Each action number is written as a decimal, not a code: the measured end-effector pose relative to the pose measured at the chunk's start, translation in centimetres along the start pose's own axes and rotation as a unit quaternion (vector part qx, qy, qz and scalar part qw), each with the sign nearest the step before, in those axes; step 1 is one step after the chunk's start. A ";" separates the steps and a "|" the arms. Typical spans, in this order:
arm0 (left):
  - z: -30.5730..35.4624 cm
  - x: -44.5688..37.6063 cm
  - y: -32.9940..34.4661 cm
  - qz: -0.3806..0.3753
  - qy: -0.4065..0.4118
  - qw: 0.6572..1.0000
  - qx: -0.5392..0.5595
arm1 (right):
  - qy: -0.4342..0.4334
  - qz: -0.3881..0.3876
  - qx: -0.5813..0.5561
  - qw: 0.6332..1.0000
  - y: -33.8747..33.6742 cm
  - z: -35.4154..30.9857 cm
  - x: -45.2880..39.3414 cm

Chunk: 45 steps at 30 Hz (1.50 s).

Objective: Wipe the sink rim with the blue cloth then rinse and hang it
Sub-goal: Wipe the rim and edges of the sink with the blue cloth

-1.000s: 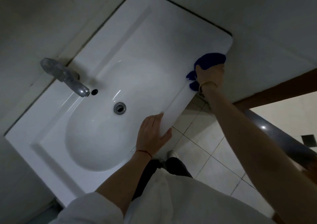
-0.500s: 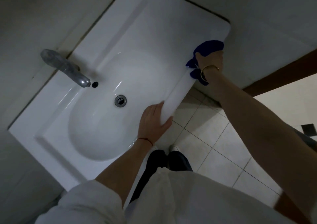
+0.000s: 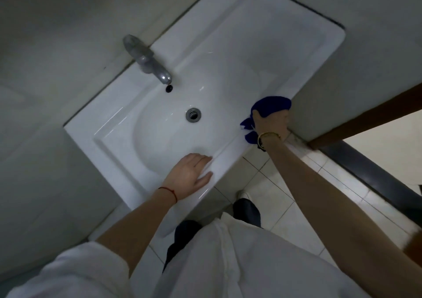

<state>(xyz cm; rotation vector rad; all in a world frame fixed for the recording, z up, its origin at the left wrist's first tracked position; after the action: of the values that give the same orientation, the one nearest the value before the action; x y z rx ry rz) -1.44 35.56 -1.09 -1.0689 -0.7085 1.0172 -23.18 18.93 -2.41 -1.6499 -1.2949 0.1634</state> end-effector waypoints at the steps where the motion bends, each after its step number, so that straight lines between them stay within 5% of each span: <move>1: -0.5 1.2 -0.3 -0.004 0.006 1.000 -0.001 | -0.001 0.001 -0.004 1.000 0.6 0.2 1.5; 15: -11.9 14.0 -5.0 -0.009 0.021 0.999 -0.049 | -0.031 -0.004 -0.071 0.997 10.3 4.0 25.0; 18: -14.2 15.5 -5.6 -0.024 -0.013 0.999 -0.042 | -0.113 0.060 0.047 0.991 11.7 4.3 29.5; 21: -15.3 16.4 -5.9 -0.033 -0.020 0.998 -0.042 | -0.255 0.123 0.159 0.946 12.4 3.9 31.8; 25: -17.4 16.2 -6.3 0.016 -0.076 0.997 -0.021 | -0.437 -0.006 0.228 0.870 14.2 1.6 31.4; 30: -20.8 15.1 -6.8 0.057 -0.148 0.987 -0.001 | -0.508 -0.171 0.240 0.810 17.4 -1.9 28.1; 37: -24.4 14.2 -7.1 0.052 -0.220 0.974 0.002 | -0.548 -0.238 0.159 0.786 20.6 -6.3 25.9; 45: -27.1 15.3 -8.3 0.067 -0.277 0.958 -0.022 | -0.626 -0.282 0.173 0.706 19.3 -5.4 24.3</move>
<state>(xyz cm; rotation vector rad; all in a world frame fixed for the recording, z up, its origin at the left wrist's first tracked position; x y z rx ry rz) 30.62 38.61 -2.66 -0.8793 -1.1240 1.4473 3.13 36.19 -3.48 -0.5815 -2.4905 1.2243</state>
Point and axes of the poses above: each hand's wrist, its own x-axis away from the middle knuckle, its own y-axis out of the palm, z = x × y, the point moved 3 cm from there along -x, towards the middle knuckle
